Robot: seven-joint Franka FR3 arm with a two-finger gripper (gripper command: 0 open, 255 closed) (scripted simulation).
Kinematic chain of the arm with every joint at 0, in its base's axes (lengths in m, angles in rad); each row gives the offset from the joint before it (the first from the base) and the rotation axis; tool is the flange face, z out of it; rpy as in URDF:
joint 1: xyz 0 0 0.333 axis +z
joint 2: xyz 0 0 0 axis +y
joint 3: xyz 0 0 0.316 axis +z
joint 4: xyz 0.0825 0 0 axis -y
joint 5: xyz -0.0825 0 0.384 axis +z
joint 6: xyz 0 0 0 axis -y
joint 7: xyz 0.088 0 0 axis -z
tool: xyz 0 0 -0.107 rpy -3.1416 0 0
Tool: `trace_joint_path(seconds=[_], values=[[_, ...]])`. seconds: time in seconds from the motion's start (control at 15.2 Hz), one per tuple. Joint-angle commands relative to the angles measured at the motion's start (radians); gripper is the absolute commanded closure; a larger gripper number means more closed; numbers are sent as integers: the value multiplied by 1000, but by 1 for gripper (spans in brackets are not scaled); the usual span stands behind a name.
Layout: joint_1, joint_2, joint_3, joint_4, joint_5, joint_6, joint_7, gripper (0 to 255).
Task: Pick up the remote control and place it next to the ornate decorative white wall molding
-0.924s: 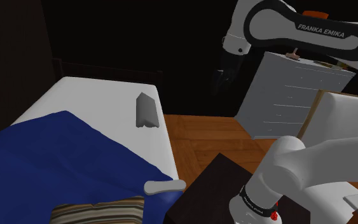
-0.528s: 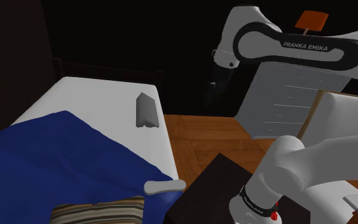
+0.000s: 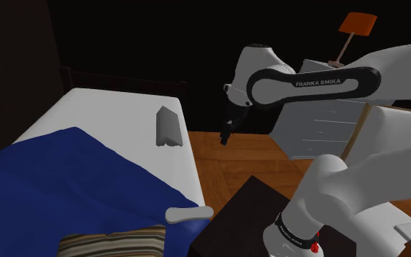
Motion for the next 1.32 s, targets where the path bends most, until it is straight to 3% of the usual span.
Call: trace_joint_path(seconds=[0.0,0.79,1.25], values=[[20,39,-5,-40,2,79,-30,0],[147,423,-29,-166,33,574,-221,0],[228,739,-15,-148,134,860,-390,0]])
